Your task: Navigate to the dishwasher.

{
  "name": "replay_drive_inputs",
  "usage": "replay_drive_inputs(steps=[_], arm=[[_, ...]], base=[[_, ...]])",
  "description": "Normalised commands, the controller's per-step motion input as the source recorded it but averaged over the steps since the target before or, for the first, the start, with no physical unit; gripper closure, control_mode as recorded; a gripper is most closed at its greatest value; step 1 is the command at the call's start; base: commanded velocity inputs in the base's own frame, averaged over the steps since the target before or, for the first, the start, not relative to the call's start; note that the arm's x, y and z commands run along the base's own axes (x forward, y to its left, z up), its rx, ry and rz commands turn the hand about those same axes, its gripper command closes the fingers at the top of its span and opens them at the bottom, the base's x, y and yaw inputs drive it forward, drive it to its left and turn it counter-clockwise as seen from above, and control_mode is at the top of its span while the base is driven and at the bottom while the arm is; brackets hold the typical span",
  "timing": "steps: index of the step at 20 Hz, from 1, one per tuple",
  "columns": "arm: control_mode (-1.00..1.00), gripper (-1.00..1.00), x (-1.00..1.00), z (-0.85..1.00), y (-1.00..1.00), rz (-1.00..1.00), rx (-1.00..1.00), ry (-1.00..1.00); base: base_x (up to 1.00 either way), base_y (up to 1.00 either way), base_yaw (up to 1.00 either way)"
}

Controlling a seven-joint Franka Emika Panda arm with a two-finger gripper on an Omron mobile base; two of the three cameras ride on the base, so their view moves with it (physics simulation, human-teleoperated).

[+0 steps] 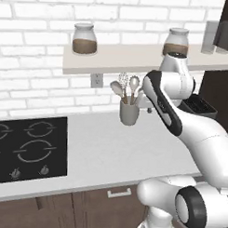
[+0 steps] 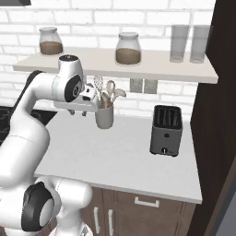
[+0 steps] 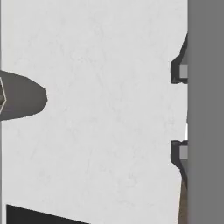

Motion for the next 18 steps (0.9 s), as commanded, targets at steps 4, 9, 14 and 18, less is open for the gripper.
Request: replay_drive_inputs(steps=[4,9,14,18], arm=[[-1.0,-1.0,-0.57,0.0,0.0,0.0,0.0,-0.05],[-1.0,-1.0,-1.0,0.0,-0.01,0.0,-0.01,-0.14],[-1.0,-1.0,-0.95,0.11,-0.05,0.0,-0.01,-0.5],[-1.0,-1.0,-0.72,0.17,-0.06,0.0,0.0,-0.47]], base=[[0.0,0.0,0.0],[0.0,0.0,0.0],[0.0,0.0,0.0],[0.0,0.0,0.0]])
